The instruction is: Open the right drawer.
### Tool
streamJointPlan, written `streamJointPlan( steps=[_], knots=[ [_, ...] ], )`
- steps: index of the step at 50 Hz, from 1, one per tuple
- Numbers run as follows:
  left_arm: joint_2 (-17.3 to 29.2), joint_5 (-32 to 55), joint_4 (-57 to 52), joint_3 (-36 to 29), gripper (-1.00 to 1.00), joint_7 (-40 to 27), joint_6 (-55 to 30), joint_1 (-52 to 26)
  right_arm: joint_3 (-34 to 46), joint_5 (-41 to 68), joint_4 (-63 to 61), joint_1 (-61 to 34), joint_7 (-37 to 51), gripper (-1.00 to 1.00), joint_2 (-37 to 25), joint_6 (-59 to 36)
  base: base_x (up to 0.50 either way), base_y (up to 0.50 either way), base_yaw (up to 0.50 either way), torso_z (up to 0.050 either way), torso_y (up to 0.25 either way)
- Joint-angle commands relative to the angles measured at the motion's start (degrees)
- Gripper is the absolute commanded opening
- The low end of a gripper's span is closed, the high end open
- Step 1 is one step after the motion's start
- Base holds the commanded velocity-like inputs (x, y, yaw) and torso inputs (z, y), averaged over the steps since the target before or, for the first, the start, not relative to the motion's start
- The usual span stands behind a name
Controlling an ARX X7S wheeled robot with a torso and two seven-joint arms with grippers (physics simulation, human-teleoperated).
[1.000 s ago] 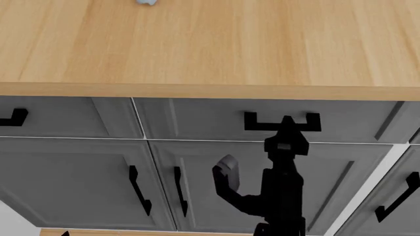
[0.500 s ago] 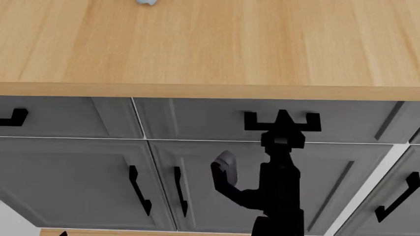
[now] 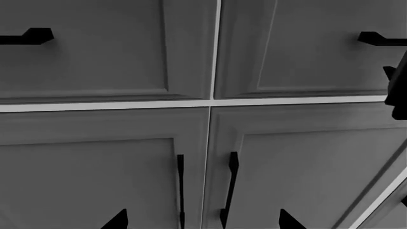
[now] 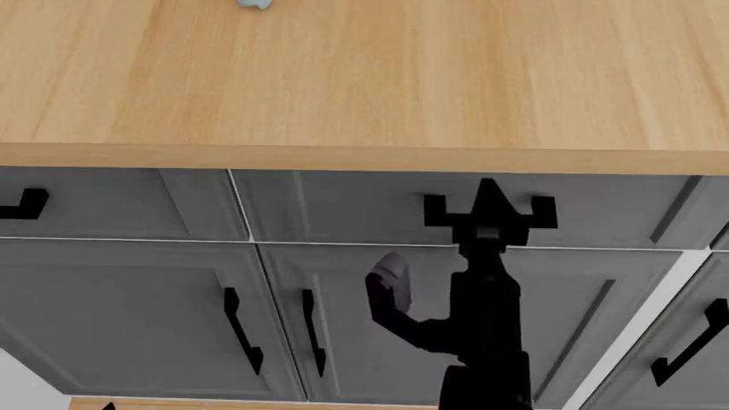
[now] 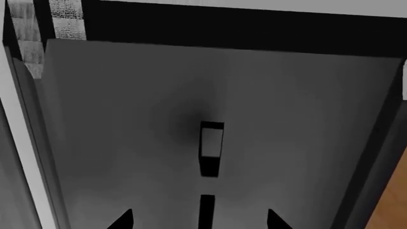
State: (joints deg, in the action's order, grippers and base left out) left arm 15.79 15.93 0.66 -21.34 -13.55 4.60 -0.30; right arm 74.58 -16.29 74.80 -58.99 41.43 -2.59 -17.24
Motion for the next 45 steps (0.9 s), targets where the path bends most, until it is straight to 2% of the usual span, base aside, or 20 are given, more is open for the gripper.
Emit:
streamJointPlan(
  steps=[1, 2, 3, 45],
  knots=[
    [0.2, 0.1, 0.1, -0.1, 1.0, -0.2, 0.1, -0.1, 10.1, 10.8, 0.2, -1.2, 1.9, 1.0, -0.3, 1.2, 0.0, 0.0, 0.0, 0.0, 0.0],
    [0.2, 0.2, 0.0, -0.1, 1.0, -0.2, 0.1, -0.1, 10.5, 11.4, 0.2, -1.3, 2.0, 1.0, -0.3, 0.9, 0.0, 0.0, 0.0, 0.0, 0.0],
    [0.2, 0.1, 0.0, -0.2, 1.0, -0.2, 0.1, -0.1, 11.1, 11.6, 0.2, -1.2, 2.5, -1.0, -0.2, 1.2, 0.0, 0.0, 0.0, 0.0, 0.0],
    [0.9, 0.7, -1.1, -0.9, 1.0, -0.9, -0.3, -0.1, 16.4, 15.3, 0.0, 0.5, 6.2, -1.0, 0.0, 2.8, 0.0, 0.0, 0.0, 0.0, 0.0]
  ],
)
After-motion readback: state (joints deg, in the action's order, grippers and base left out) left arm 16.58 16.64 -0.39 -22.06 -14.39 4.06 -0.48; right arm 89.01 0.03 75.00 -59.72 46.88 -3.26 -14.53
